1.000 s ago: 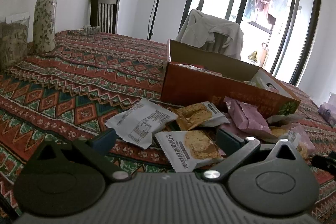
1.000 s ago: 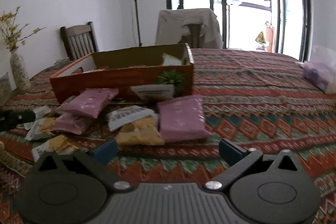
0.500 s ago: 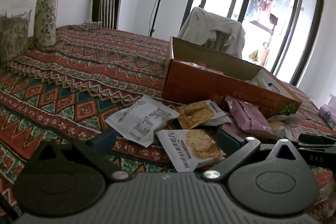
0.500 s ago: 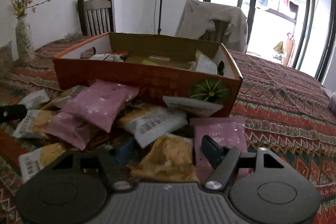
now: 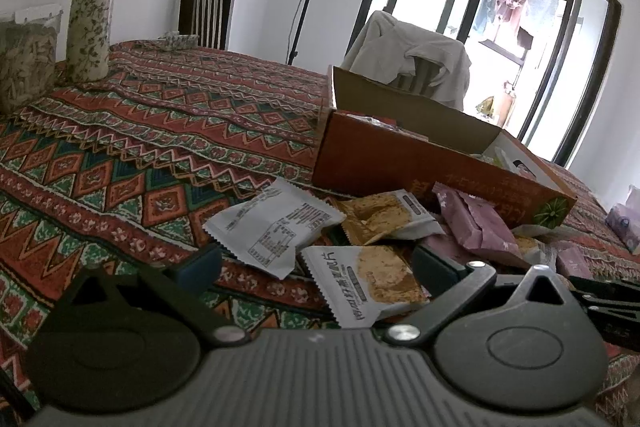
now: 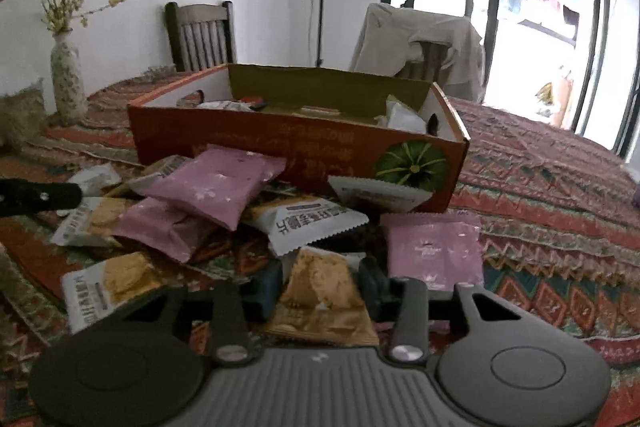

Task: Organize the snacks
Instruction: 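Grasp the cracker packet with the right gripper while the left grasps a white wrapper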

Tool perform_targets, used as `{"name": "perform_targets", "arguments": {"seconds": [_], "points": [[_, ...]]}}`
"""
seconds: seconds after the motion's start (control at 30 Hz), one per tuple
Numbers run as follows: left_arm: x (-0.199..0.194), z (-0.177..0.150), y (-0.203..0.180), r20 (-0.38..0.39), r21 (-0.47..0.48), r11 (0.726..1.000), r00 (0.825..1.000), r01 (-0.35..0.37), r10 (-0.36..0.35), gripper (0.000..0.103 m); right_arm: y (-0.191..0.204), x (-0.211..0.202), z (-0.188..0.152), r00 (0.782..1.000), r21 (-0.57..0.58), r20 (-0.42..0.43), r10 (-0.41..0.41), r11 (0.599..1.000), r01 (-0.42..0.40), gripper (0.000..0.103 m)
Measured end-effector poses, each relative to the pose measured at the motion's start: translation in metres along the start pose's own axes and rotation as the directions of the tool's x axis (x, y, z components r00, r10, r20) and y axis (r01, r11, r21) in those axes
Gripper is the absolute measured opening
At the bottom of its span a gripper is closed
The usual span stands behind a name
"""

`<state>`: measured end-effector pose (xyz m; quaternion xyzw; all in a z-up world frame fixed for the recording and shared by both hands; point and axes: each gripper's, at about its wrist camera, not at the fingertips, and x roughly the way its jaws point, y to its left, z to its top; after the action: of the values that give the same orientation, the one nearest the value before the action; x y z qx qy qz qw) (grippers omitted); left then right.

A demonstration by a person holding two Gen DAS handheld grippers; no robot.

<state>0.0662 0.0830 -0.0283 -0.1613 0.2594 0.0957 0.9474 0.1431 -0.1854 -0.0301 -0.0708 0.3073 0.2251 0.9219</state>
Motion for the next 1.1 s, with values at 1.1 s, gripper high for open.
{"name": "perform_targets", "arguments": {"seconds": [1.1], "points": [[-0.018, 0.012, 0.004, 0.059, 0.023, 1.000, 0.998, 0.004, -0.005, 0.103, -0.043, -0.023, -0.001, 0.961, 0.165, 0.193, -0.198, 0.972, 0.167, 0.040]]}}
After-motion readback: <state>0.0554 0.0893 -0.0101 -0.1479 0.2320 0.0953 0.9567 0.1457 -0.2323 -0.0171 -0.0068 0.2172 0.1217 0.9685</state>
